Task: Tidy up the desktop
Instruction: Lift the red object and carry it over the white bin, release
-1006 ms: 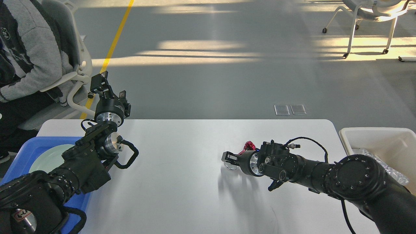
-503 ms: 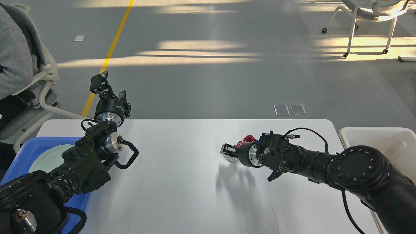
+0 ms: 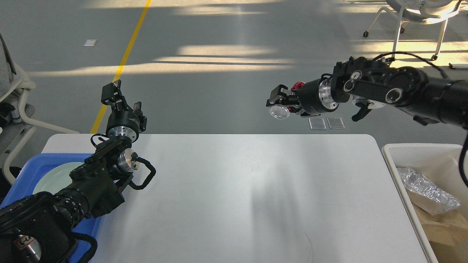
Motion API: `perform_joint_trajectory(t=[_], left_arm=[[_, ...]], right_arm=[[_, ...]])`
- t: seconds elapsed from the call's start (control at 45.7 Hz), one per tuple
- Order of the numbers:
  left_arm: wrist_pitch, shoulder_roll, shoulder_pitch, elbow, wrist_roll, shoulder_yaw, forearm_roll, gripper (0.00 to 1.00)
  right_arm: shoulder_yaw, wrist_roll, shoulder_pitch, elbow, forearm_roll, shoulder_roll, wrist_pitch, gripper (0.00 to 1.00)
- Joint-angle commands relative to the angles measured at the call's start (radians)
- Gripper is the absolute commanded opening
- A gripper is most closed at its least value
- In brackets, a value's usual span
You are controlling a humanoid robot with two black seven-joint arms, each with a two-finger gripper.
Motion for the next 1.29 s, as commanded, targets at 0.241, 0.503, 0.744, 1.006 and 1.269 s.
perform_joint_trajectory(t=[0.241, 0.503, 0.744, 1.006, 1.269], left_arm=[[0.001, 0.000, 0.000, 0.000, 0.000, 0.000, 0.000, 0.96], [0.001, 0.000, 0.000, 0.000, 0.000, 0.000, 0.000, 0.96], [0.001, 0.000, 0.000, 0.000, 0.000, 0.000, 0.000, 0.96], [0.001, 0.000, 0.000, 0.000, 0.000, 0.000, 0.000, 0.96], [0.001, 0.000, 0.000, 0.000, 0.000, 0.000, 0.000, 0.96]], right_arm=[[0.130, -0.011, 0.464, 0.132, 0.011, -0.299, 0.395, 0.37], [0.145, -0.012, 0.717, 0.132, 0.014, -0.352, 0.523, 0.37], [0.128, -0.014, 0.780, 0.132, 0.011, -0.357, 0.523, 0.37], [-0.042, -0.012, 0.544, 0.074, -0.009, -0.411, 0.449, 0.37], [-0.076, -0.003, -0.006, -0.201, -0.023, -0.411, 0.220, 0.37]])
